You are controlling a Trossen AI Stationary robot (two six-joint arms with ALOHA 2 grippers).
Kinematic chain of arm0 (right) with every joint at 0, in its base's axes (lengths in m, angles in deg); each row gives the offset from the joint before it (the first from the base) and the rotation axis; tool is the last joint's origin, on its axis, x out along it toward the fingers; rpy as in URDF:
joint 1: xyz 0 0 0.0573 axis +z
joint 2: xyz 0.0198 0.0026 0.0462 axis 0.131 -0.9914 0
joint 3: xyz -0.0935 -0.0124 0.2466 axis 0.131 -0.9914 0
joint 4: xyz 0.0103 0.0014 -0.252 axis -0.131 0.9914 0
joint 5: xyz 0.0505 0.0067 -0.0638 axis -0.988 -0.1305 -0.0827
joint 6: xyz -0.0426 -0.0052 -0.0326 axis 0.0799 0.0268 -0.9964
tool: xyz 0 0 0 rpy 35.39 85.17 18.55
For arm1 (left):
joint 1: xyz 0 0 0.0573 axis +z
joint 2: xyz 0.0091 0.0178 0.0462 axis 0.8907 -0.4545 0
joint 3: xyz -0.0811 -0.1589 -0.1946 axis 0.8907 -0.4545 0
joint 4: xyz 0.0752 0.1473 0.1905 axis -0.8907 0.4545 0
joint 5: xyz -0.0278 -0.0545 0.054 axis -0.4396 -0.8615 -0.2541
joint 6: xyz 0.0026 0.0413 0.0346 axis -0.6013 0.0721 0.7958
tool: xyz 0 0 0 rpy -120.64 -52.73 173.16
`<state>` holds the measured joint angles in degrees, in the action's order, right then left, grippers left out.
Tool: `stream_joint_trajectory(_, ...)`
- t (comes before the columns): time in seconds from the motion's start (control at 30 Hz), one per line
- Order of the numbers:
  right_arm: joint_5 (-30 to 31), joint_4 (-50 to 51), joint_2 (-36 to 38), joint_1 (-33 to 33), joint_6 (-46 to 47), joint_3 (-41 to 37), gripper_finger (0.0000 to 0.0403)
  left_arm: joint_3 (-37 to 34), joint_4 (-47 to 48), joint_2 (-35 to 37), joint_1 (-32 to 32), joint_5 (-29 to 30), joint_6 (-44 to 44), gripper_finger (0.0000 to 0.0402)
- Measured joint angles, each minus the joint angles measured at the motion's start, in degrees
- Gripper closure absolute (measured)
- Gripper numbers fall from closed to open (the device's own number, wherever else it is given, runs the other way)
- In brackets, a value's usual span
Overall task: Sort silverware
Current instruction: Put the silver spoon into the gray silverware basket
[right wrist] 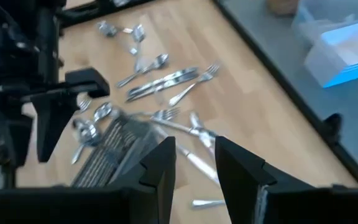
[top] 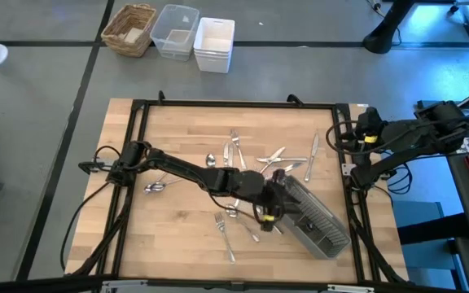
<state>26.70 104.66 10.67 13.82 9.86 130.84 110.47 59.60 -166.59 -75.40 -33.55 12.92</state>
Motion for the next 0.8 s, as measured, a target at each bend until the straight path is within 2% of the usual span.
stream_joint_trajectory(0.2,-0.26,-0.07,0.0,0.0,-0.02,0.0,0.0288,1.7,6.68,0.0,-0.7,-0.17,12.6,0.0283)
stream_joint_trajectory(0.53,0.06,-0.34,-1.28,0.0,-0.02,0.02,0.0288,1.58,9.46,-1.43,-3.02,-0.13,21.05,0.0283)
stream_joint_trajectory(0.8,0.57,-1.58,-3.5,0.0,-0.04,0.02,0.0288,1.53,7.03,-4.58,-3.0,-0.04,25.32,0.0283)
